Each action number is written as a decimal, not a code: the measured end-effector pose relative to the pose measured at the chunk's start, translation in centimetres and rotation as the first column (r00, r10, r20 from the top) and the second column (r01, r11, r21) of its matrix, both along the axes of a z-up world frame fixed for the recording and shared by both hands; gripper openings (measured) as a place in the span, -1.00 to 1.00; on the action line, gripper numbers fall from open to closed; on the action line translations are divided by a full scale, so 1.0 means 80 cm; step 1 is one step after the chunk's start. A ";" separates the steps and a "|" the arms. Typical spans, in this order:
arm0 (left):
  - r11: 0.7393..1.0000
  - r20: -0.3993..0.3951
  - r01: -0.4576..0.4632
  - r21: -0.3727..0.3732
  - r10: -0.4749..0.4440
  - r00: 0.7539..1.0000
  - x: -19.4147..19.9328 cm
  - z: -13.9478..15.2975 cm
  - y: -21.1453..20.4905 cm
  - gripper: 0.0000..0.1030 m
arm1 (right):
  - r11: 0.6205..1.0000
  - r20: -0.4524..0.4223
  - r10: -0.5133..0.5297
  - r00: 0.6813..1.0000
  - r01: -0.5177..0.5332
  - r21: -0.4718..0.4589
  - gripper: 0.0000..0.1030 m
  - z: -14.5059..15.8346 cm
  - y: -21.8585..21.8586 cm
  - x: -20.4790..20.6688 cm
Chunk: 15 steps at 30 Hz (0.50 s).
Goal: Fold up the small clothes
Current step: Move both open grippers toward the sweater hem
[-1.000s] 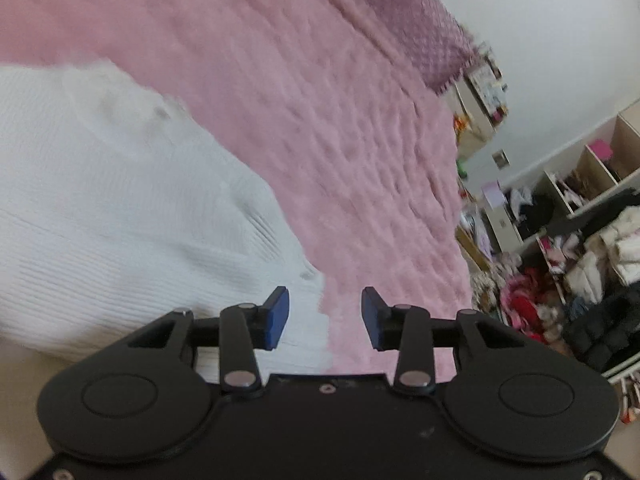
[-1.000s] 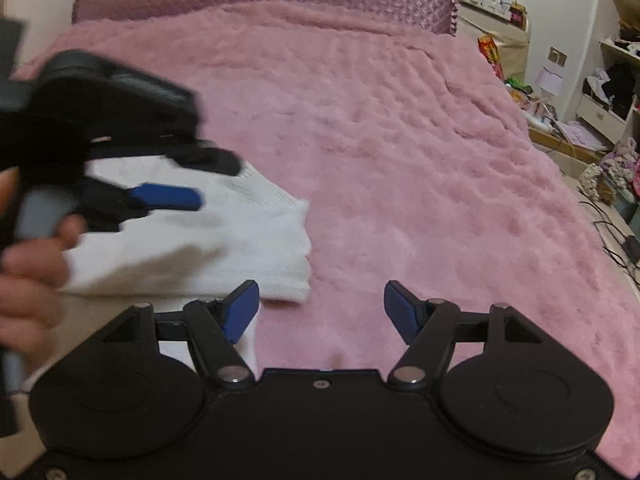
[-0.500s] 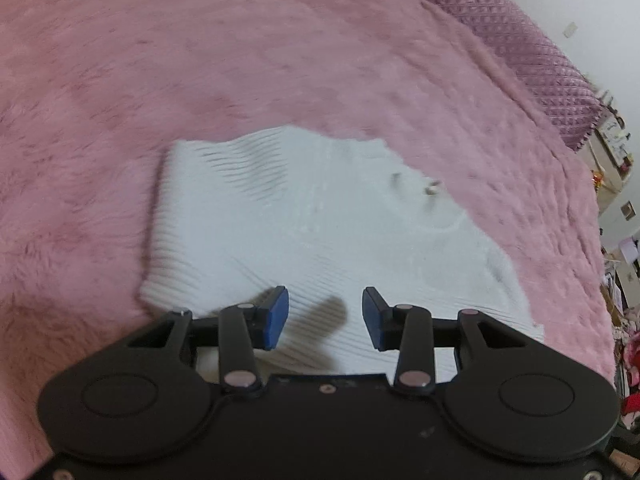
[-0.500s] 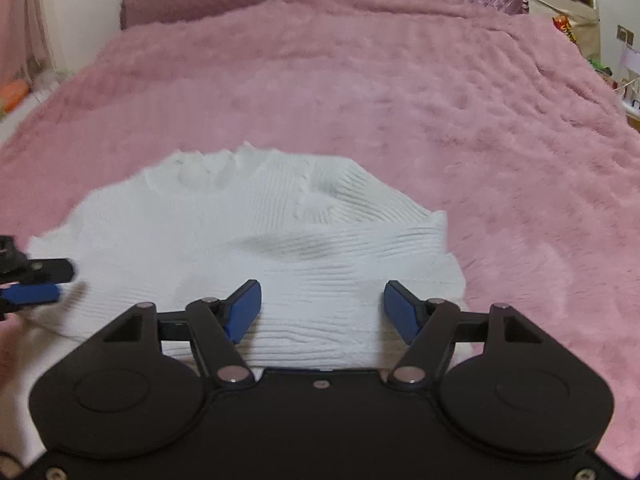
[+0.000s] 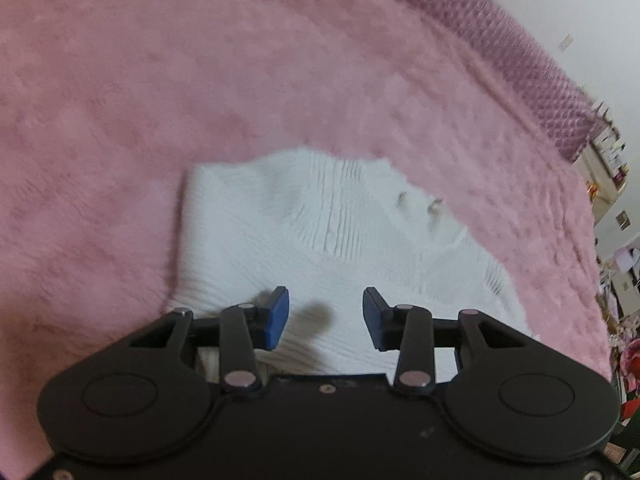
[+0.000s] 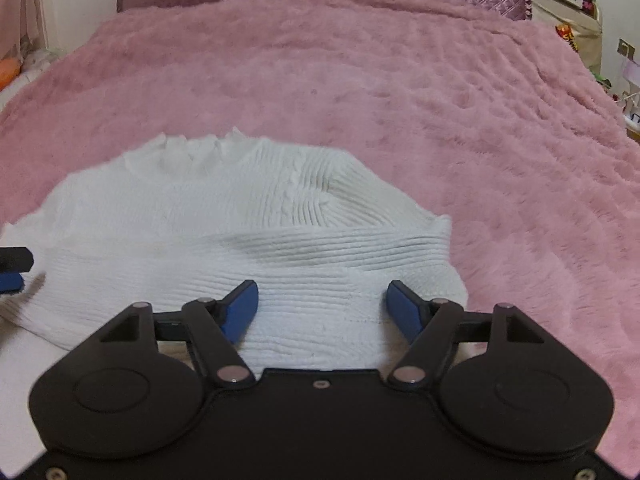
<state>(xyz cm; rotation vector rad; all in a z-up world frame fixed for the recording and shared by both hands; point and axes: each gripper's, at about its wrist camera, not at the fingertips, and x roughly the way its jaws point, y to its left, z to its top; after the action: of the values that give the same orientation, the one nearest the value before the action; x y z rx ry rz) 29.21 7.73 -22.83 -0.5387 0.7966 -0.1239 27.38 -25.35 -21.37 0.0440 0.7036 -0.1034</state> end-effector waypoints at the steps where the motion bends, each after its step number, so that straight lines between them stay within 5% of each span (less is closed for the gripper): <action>1: 1.000 0.020 -0.007 0.007 0.007 1.000 -0.005 0.006 0.005 -0.13 | 1.000 0.015 0.015 1.000 -0.015 0.005 0.41 0.006 0.003 -0.005; 15: 0.998 -0.023 -0.049 0.029 0.049 0.999 0.022 -0.029 0.036 -0.11 | 0.995 -0.038 0.042 0.998 -0.045 -0.086 0.46 -0.019 0.012 0.021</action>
<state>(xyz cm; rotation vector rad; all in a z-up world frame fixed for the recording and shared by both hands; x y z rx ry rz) 30.96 10.60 -25.12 -0.5331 0.8063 -0.0610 29.08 -24.38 -22.91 -0.0566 0.7352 -0.0933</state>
